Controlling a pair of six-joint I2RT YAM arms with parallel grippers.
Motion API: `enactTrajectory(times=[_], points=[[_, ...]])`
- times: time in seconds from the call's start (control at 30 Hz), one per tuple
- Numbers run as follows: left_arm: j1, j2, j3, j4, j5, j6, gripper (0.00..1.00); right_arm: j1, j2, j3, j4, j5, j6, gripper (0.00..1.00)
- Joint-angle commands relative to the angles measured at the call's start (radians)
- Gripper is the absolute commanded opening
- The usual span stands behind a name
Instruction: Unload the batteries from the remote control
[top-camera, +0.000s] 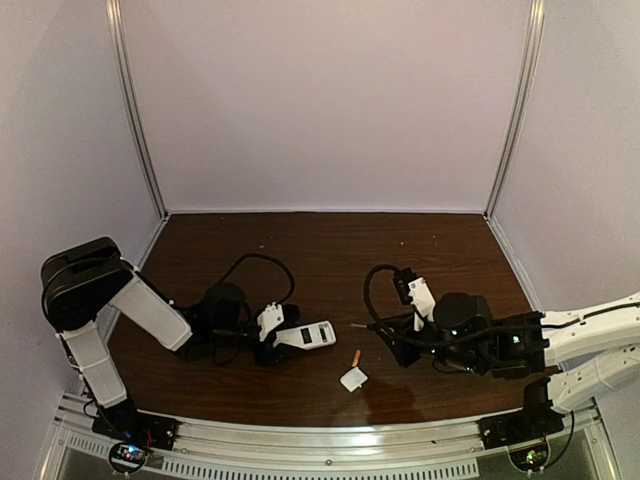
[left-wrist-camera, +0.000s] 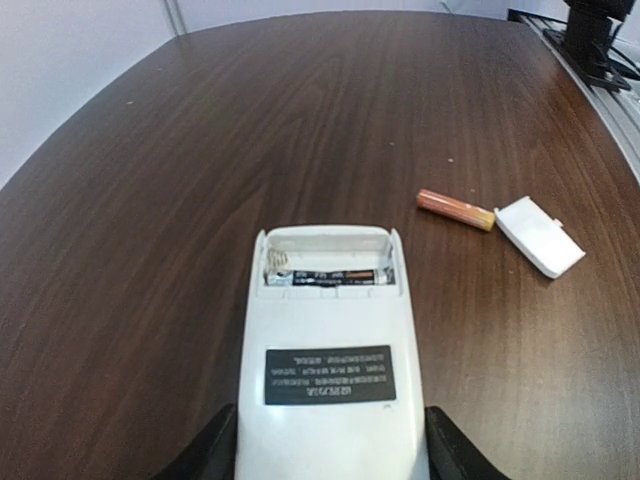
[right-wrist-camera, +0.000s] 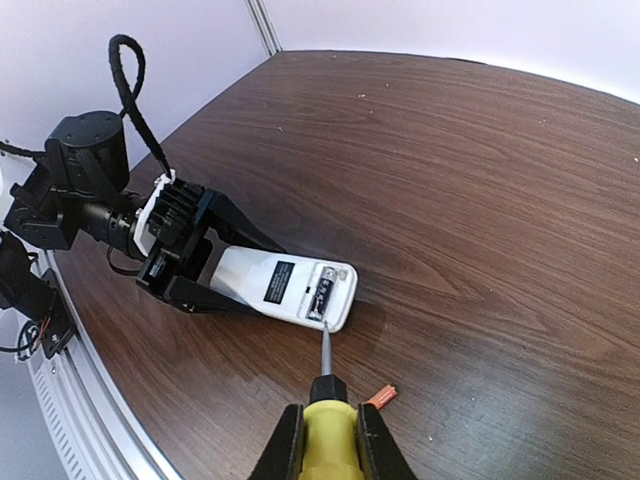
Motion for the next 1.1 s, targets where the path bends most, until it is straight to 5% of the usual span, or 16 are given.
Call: enactTrajectory(times=[0.0,0.3,0.63,1.07], points=[[0.005,-0.083,-0.081,0.189,-0.197,-0.071,0.0,-0.006,-0.04,-0.009,0.03,0.057,-0.017,0.0],[0.006,-0.098,-0.099,0.262,-0.271,-0.183,0.0,-0.006,-0.109,-0.042,0.056,0.089,-0.014,0.0],[0.039,-0.103,-0.193,0.472,-0.122,-0.208,0.0,-0.006,-0.147,-0.056,0.033,0.118,-0.011,0.0],[0.062,-0.11,-0.158,0.36,-0.094,-0.162,0.0,-0.008,-0.192,-0.068,0.036,0.061,-0.023,0.0]])
